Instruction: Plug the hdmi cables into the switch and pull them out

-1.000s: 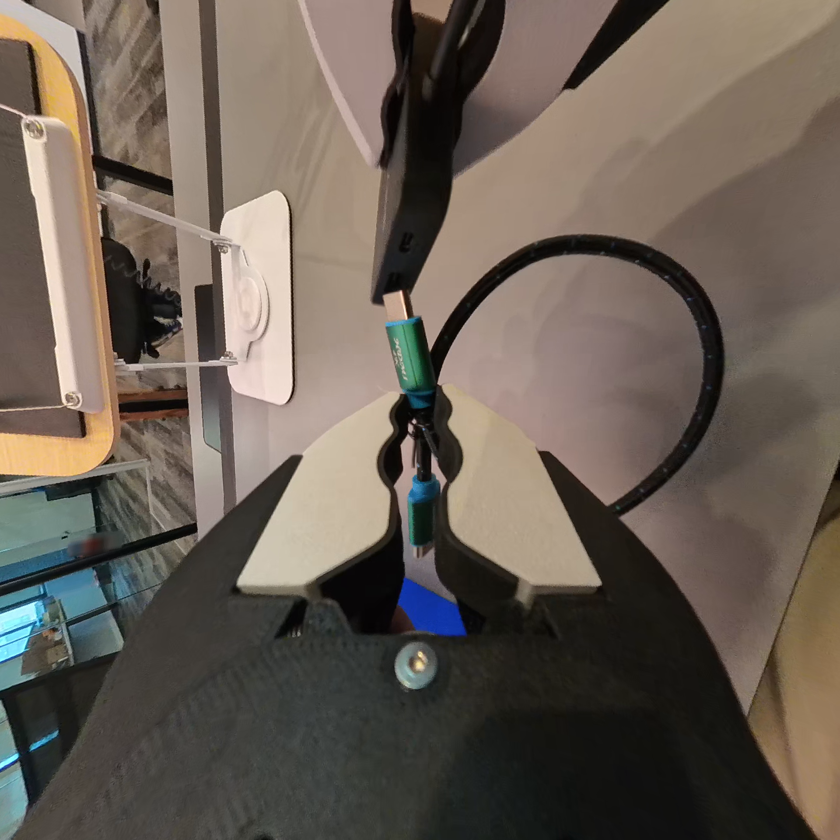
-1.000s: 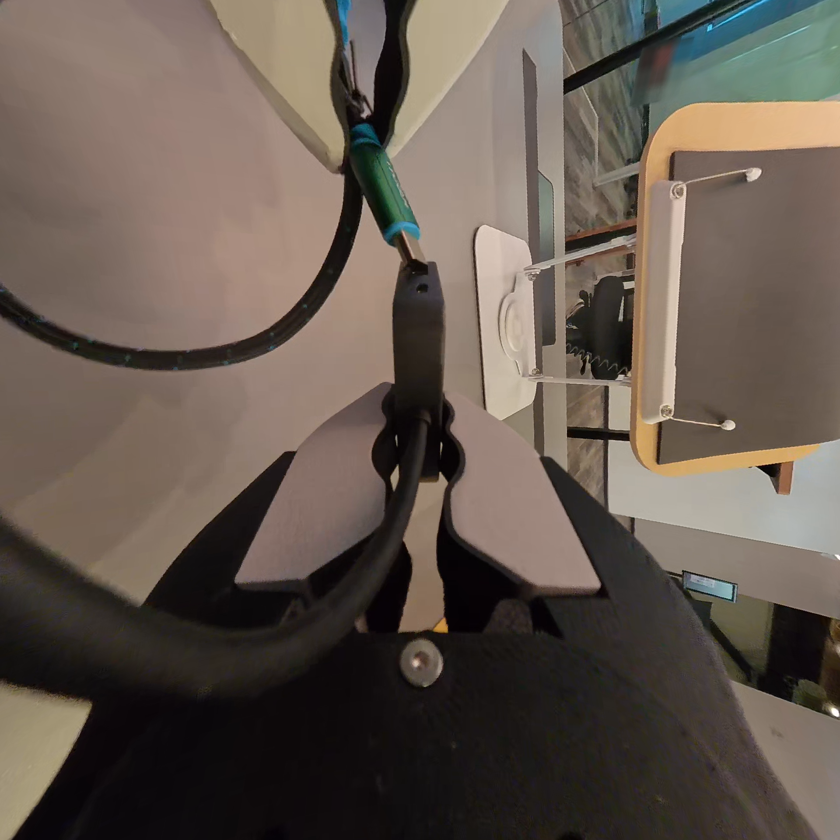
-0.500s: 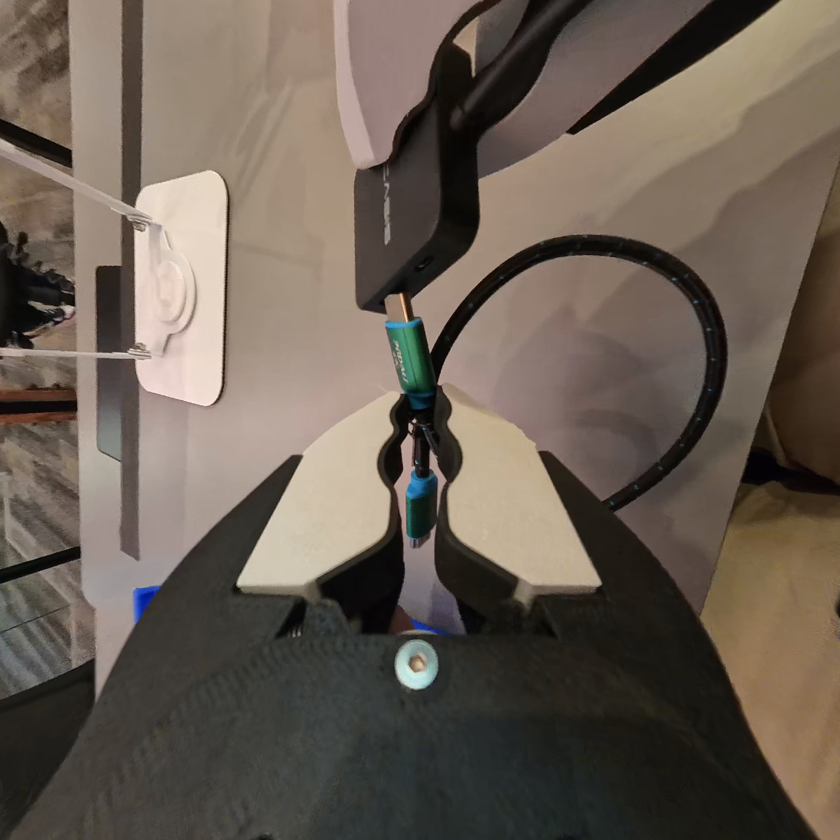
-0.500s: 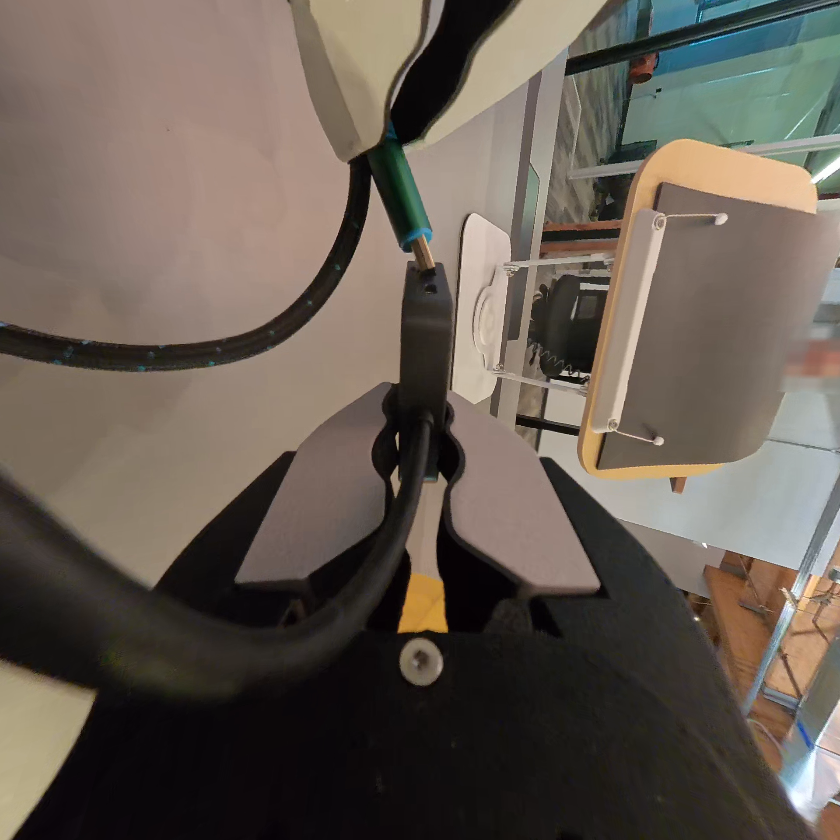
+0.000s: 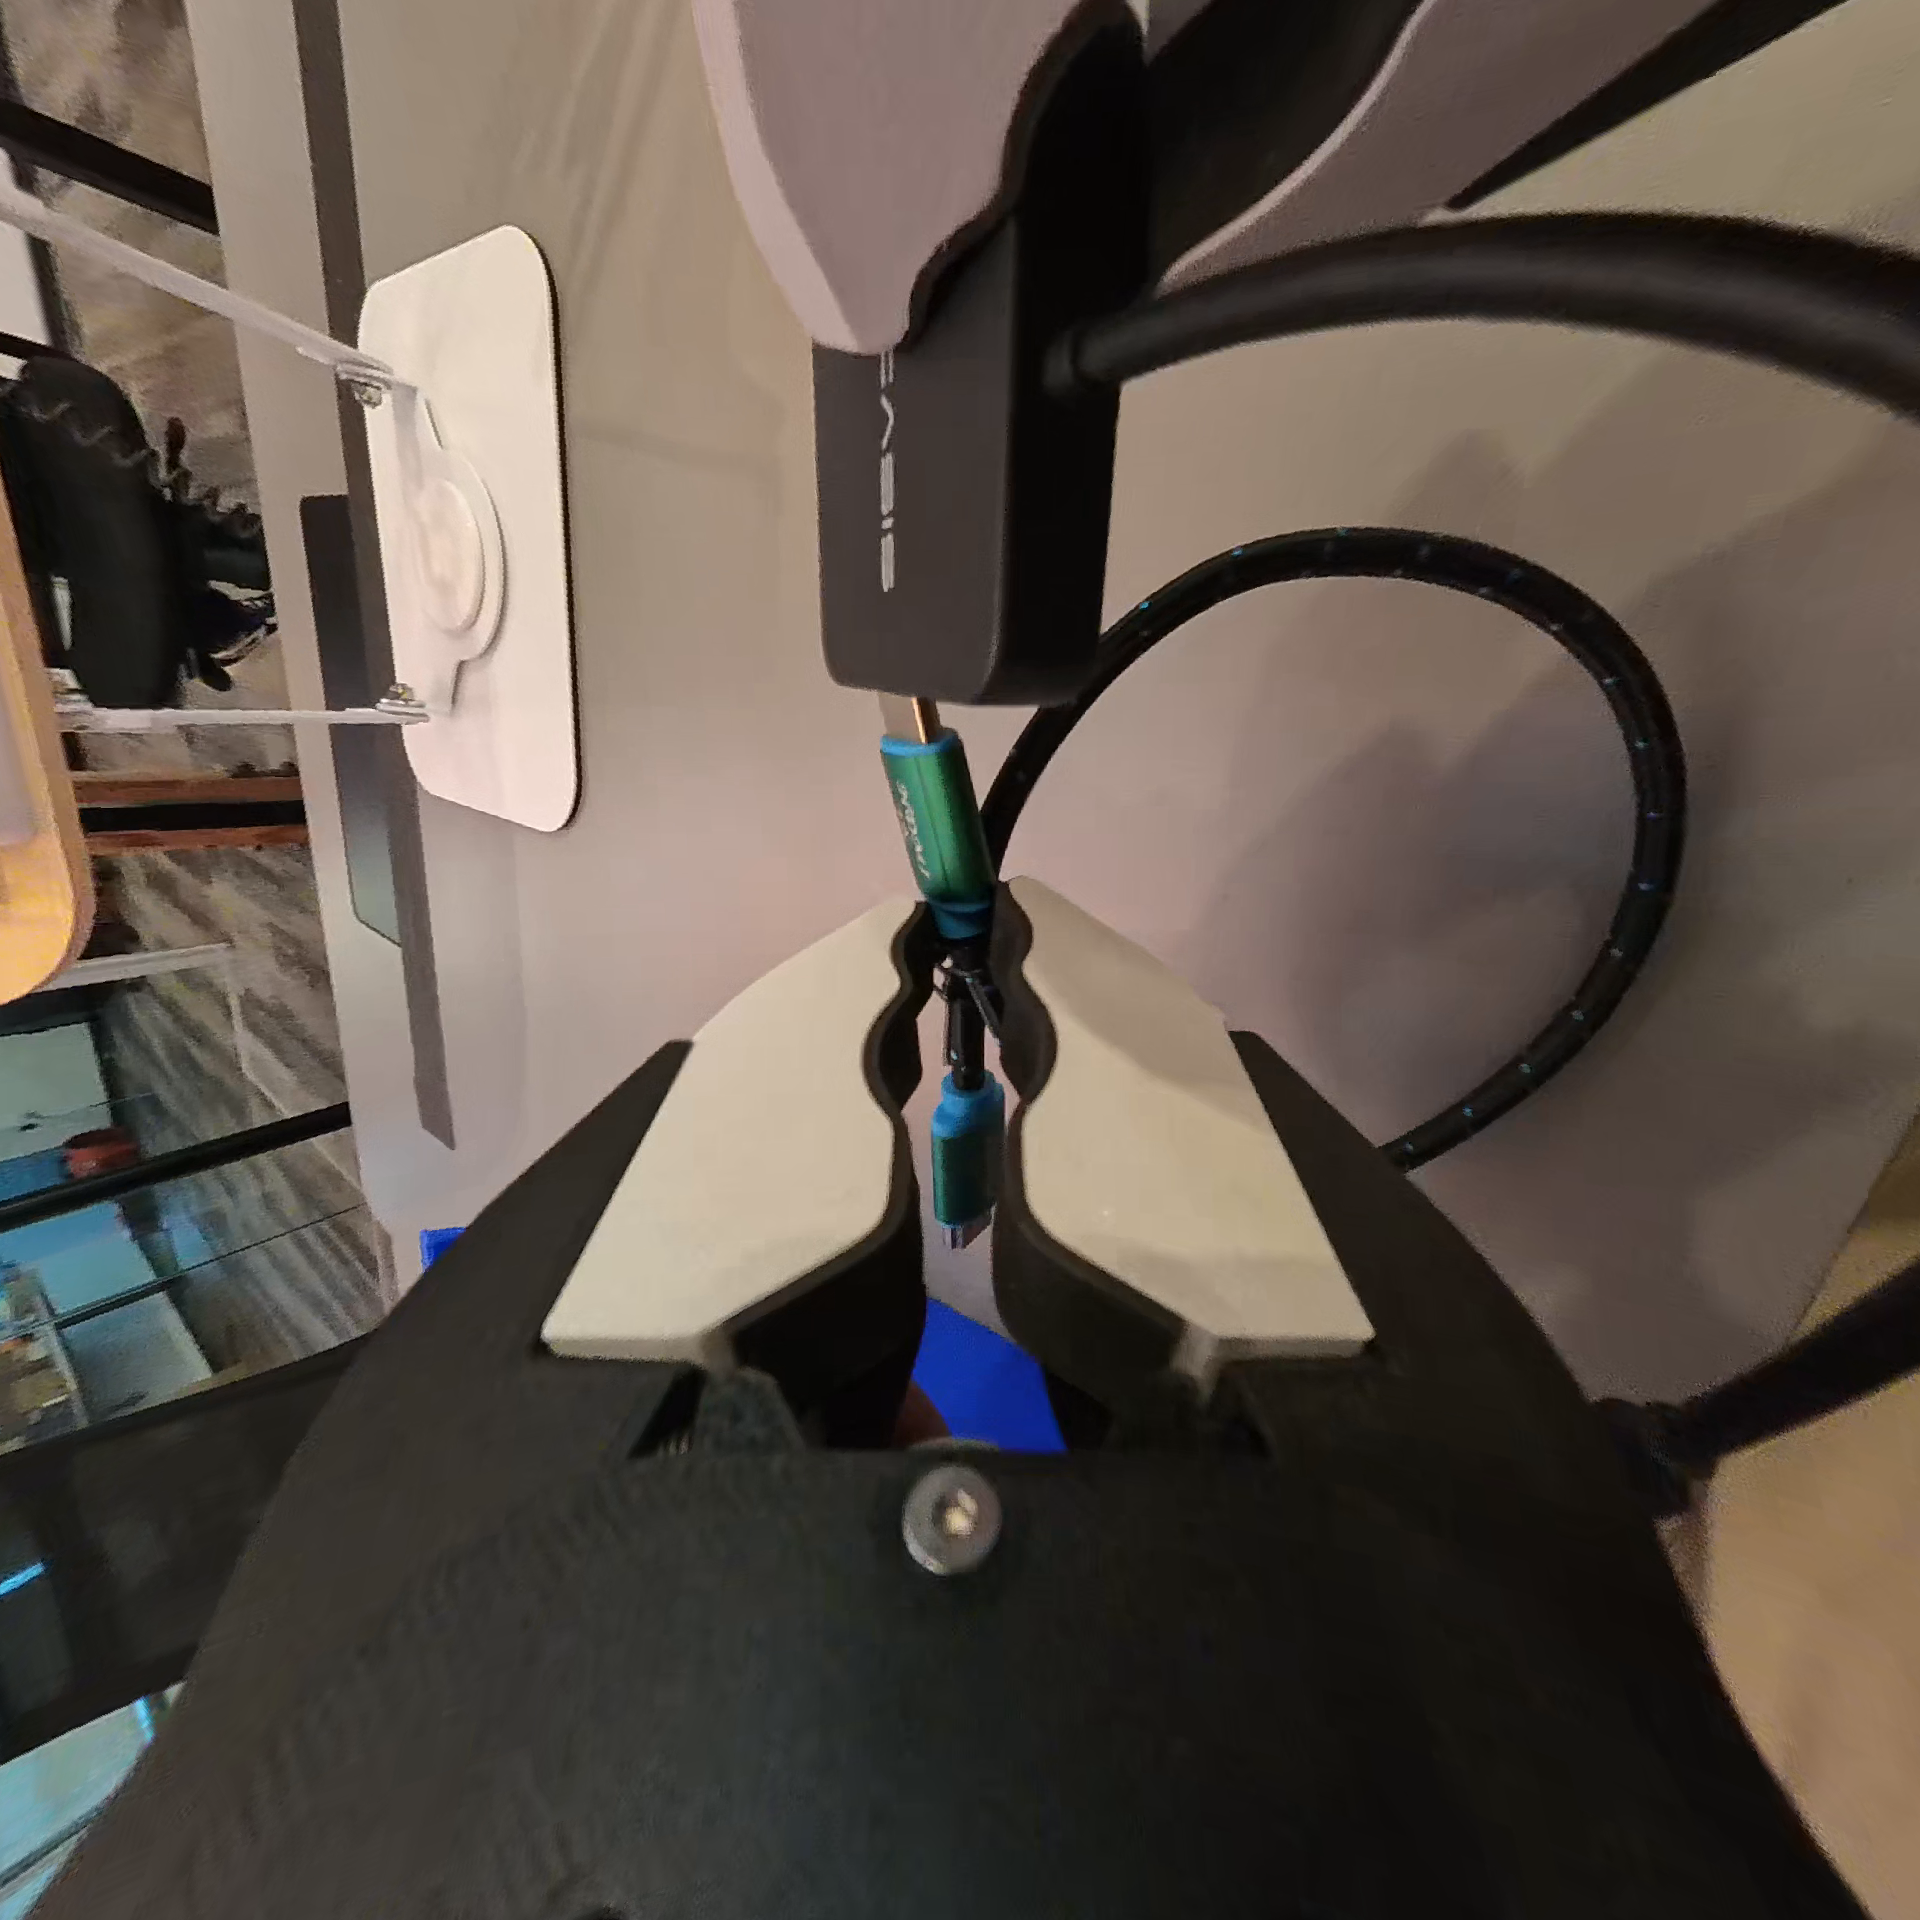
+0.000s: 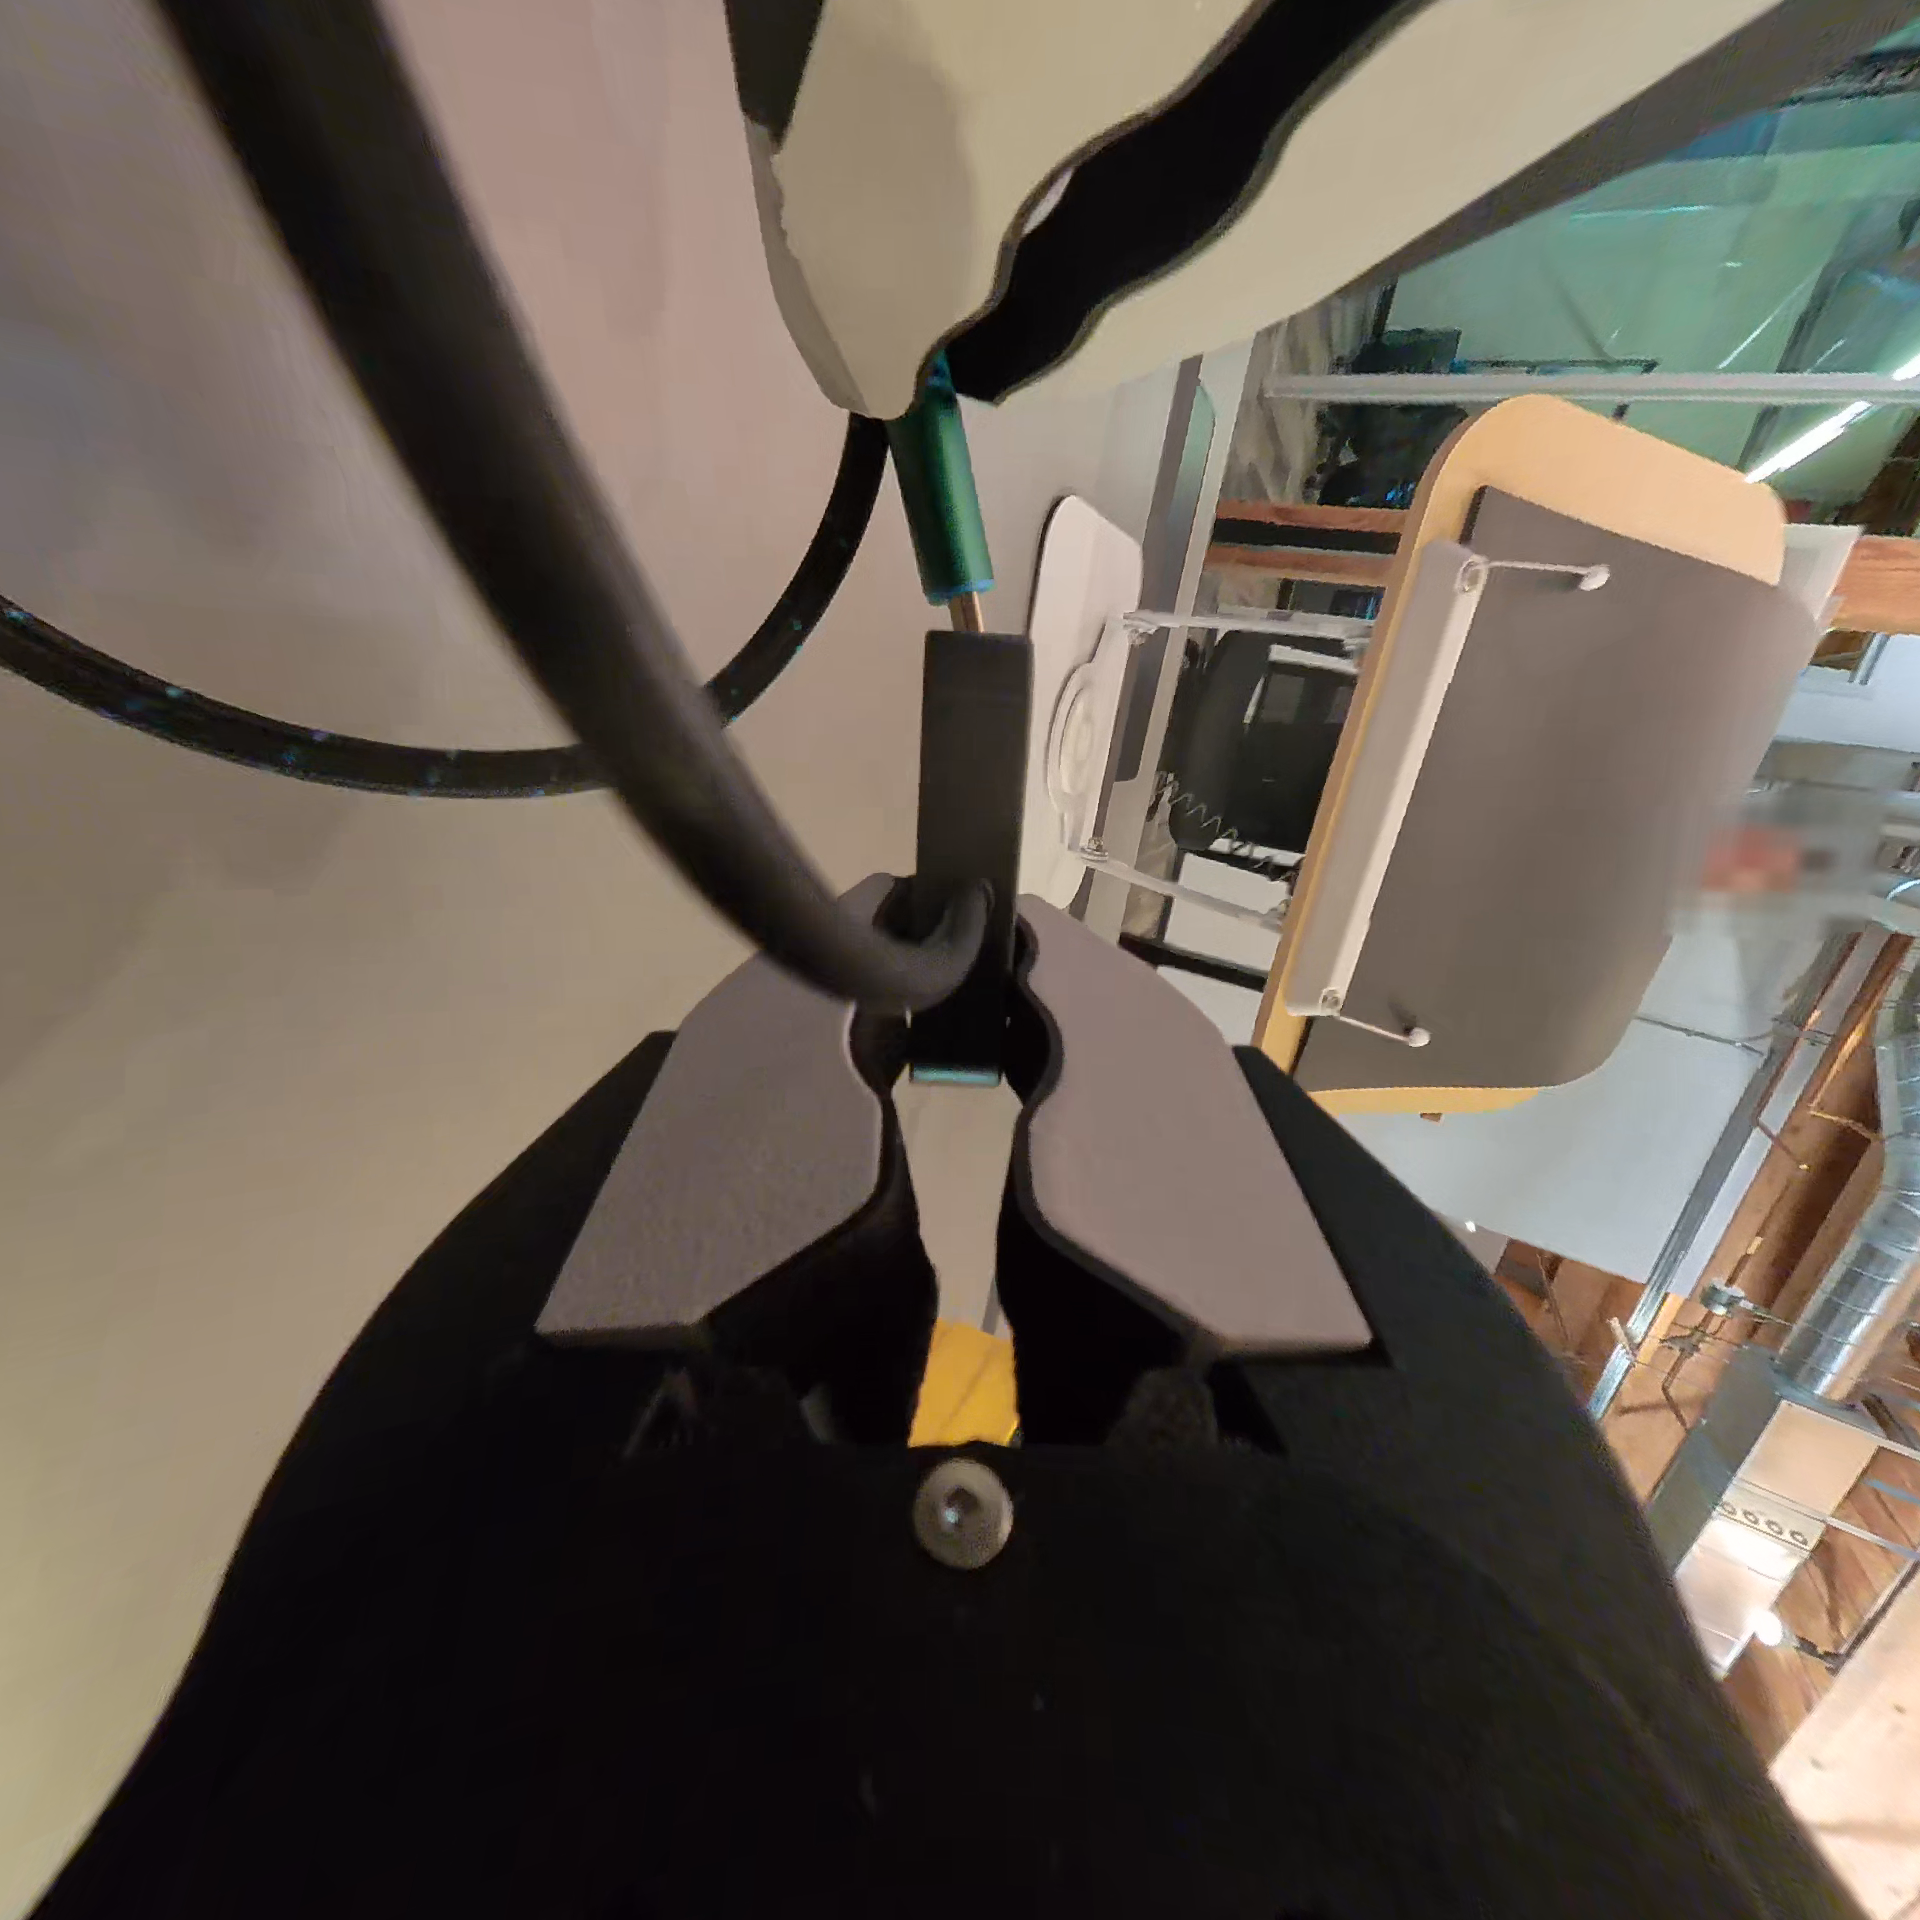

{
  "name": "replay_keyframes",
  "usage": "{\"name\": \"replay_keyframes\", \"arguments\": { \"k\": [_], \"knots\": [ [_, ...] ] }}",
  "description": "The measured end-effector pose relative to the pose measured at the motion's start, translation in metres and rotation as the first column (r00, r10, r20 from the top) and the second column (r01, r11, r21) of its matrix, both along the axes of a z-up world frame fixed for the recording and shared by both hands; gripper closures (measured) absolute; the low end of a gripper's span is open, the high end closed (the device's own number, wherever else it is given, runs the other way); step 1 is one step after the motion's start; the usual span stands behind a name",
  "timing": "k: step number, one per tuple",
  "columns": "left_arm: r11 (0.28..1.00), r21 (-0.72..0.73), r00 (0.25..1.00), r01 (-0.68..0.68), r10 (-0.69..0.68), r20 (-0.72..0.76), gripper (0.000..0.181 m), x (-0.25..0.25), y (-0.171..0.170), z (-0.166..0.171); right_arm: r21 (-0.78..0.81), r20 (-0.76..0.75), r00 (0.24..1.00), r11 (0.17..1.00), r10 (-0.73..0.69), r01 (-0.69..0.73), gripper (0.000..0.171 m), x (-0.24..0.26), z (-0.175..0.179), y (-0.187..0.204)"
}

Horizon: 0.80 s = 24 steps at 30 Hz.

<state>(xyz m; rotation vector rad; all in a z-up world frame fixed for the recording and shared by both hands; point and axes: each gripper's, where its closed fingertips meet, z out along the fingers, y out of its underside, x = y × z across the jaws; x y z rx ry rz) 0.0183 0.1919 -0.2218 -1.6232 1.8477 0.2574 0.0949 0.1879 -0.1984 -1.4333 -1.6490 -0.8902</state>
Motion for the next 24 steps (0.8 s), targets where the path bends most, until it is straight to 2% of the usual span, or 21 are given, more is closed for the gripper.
{"name": "replay_keyframes", "arguments": {
  "k": [8, 13, 18, 24],
  "knots": [
    [0.992, 0.125, 0.997, 0.03, -0.021, -0.072, 0.172, -0.001, 0.001, 0.007, 0.088, 0.006, 0.996, 0.992, 0.085, -0.085, 0.159, -0.003, 0.008, -0.001],
    [0.981, 0.188, 0.99, 0.056, -0.031, -0.135, 0.172, -0.001, -0.001, 0.01, 0.106, 0.061, 0.992, 0.988, 0.107, -0.113, 0.159, -0.003, 0.01, -0.001],
    [0.979, 0.191, 0.991, 0.066, -0.041, -0.129, 0.171, -0.001, 0.001, 0.01, 0.105, 0.102, 0.978, 0.975, 0.183, -0.194, 0.158, -0.005, 0.01, -0.001],
    [0.98, 0.184, 0.997, 0.074, -0.067, -0.045, 0.172, 0.004, 0.002, 0.016, 0.131, 0.012, 0.982, 0.973, 0.189, -0.189, 0.158, -0.003, 0.017, 0.0]
  ]
}}
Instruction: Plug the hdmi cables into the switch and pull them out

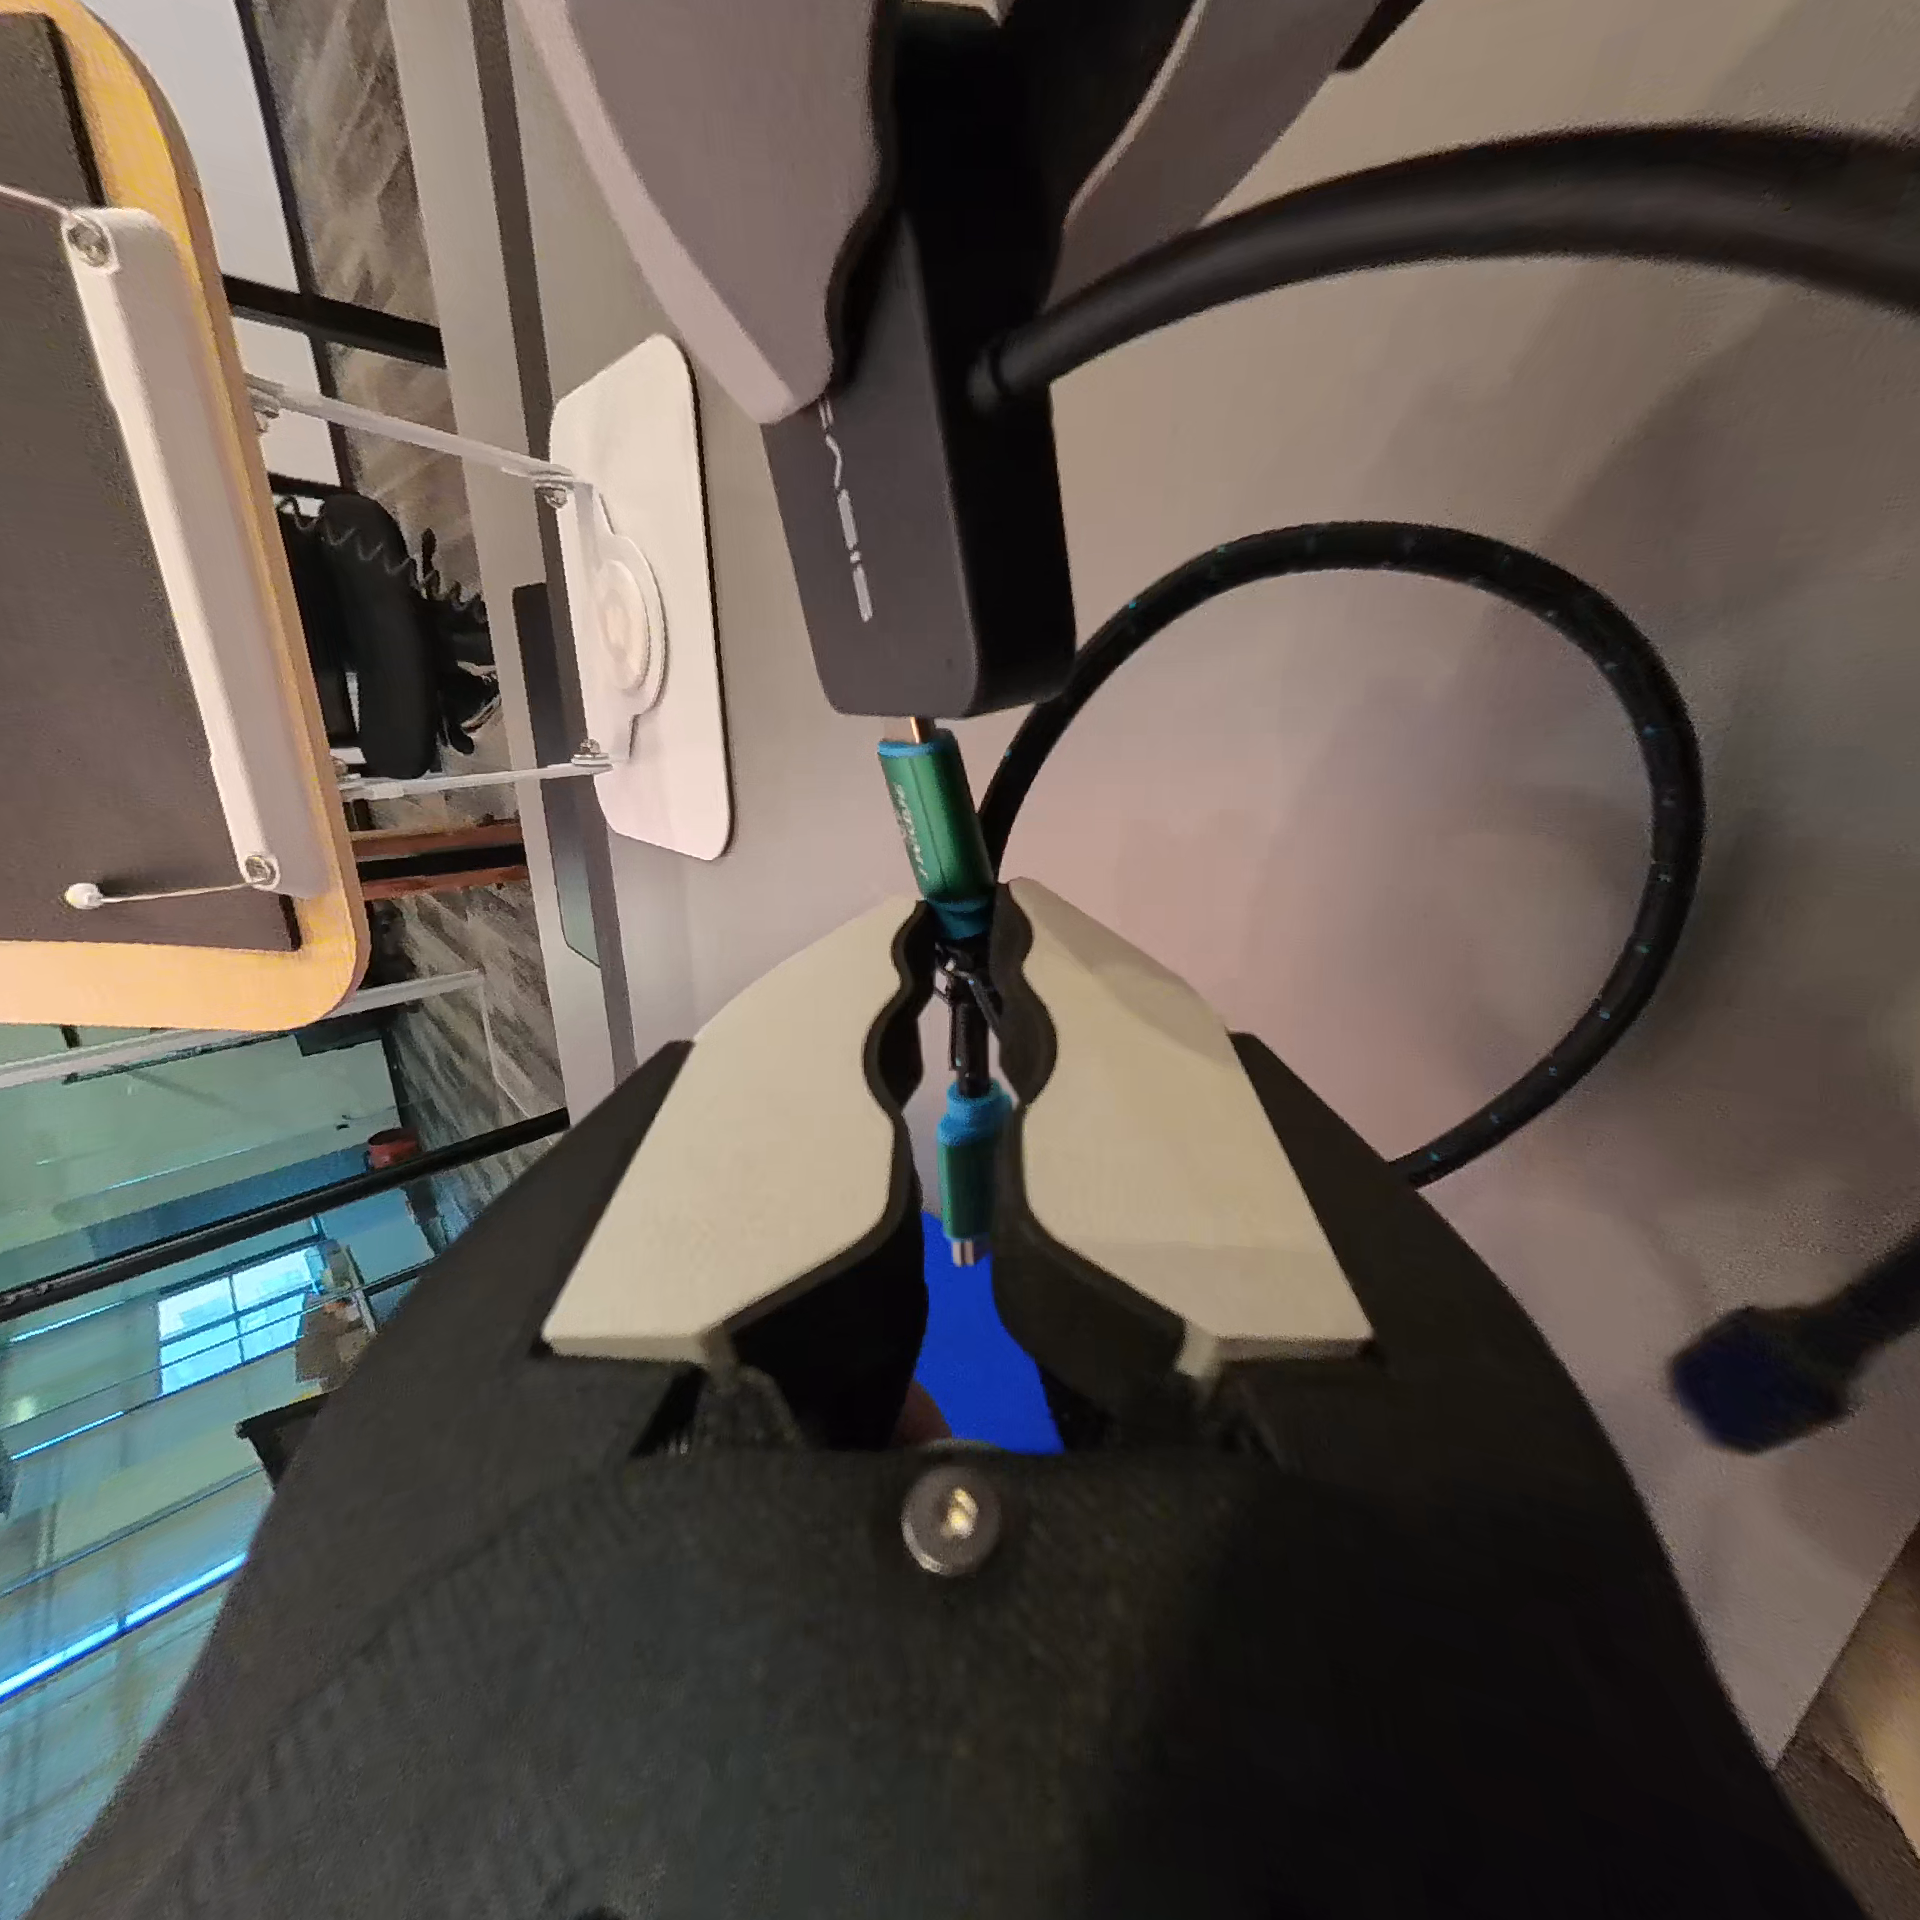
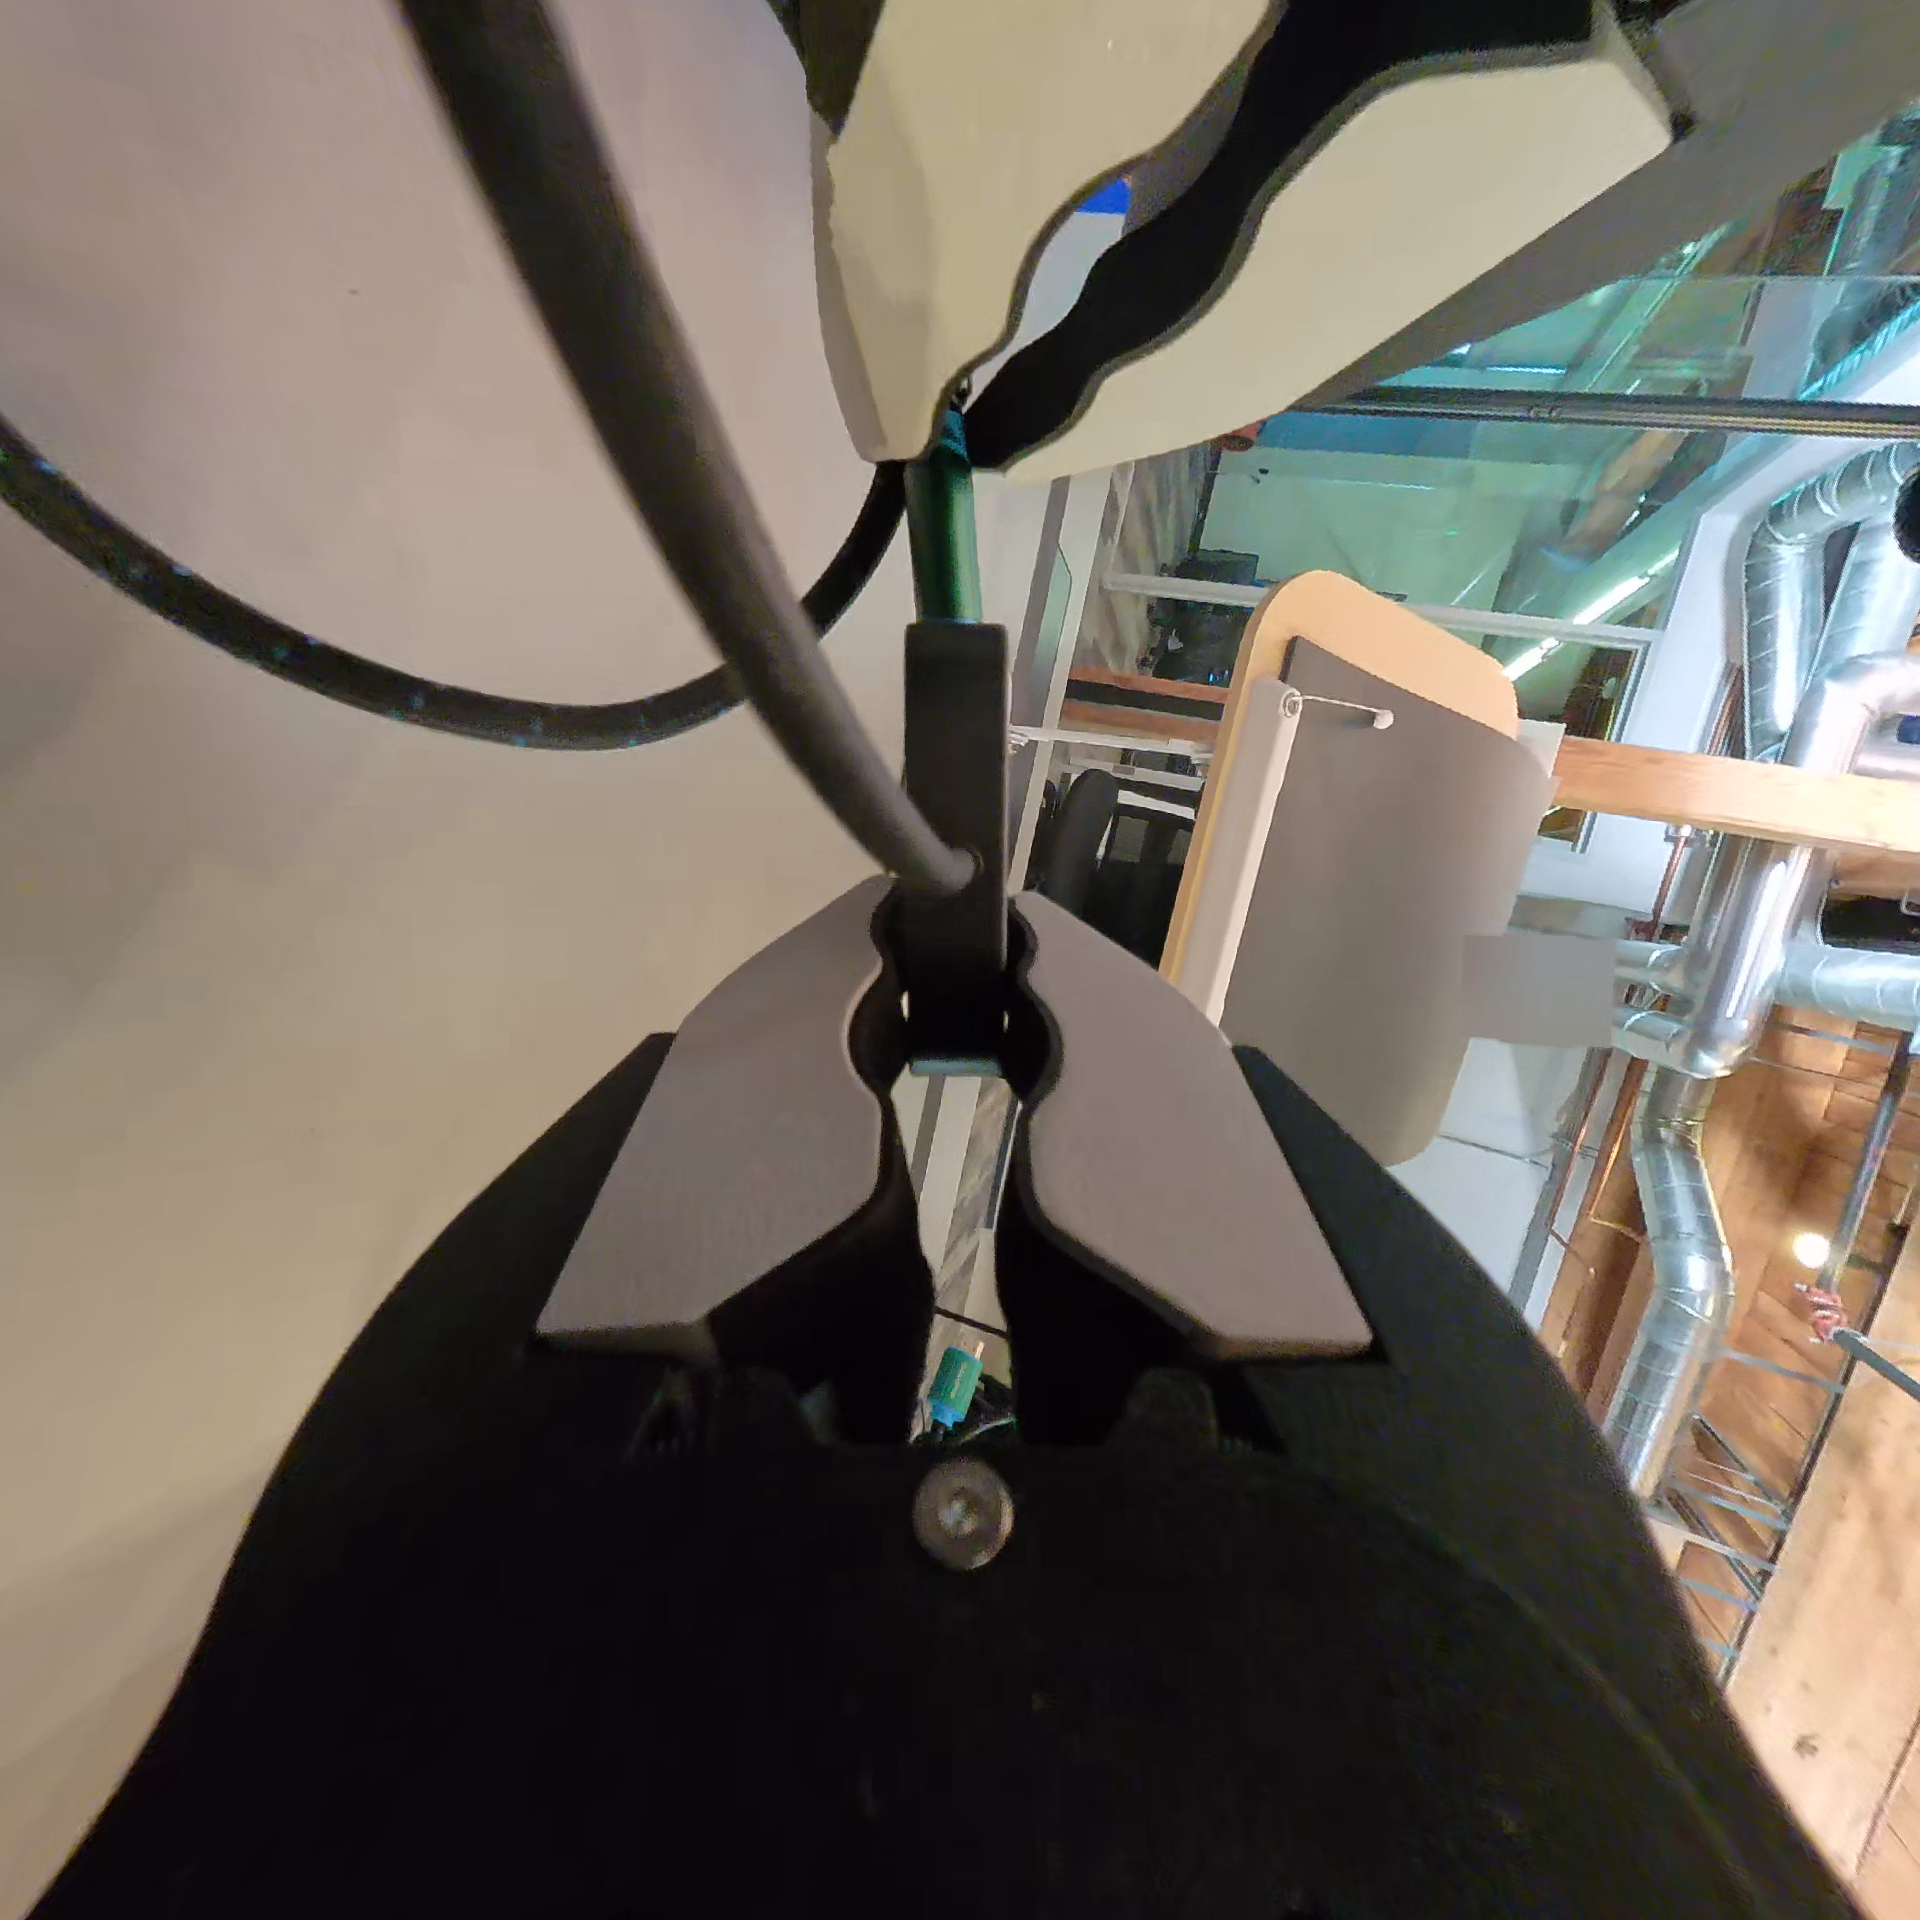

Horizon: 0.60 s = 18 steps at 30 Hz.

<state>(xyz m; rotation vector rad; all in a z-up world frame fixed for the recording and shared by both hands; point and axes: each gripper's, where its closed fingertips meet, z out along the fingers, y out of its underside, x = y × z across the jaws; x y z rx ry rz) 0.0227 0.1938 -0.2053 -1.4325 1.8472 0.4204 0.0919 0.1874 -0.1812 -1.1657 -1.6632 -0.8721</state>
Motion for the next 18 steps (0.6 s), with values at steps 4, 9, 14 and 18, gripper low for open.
{"name": "replay_keyframes", "arguments": {
  "k": [4, 9, 14, 18],
  "knots": [
    [1.0, 0.023, 1.0, 0.002, -0.002, 0.014, 0.172, 0.0, 0.002, 0.002, 0.003, 0.0, 1.0, 1.0, 0.005, -0.005, 0.159, -0.001, 0.001, -0.001],
    [0.998, 0.067, 1.0, 0.01, -0.01, -0.001, 0.172, 0.003, 0.0, 0.004, -0.007, 0.03, 0.999, 0.999, 0.033, -0.033, 0.159, -0.004, 0.003, -0.002],
    [0.998, 0.056, 1.0, 0.013, -0.013, 0.001, 0.171, 0.005, 0.002, 0.003, -0.038, 0.017, 1.0, 0.999, 0.014, -0.013, 0.158, 0.0, 0.0, 0.001],
    [0.997, 0.077, 0.989, 0.023, -0.034, 0.145, 0.166, 0.013, 0.004, 0.035, -0.063, -0.079, 0.995, 0.997, -0.059, 0.054, 0.158, 0.016, 0.017, 0.005]
  ]
}}
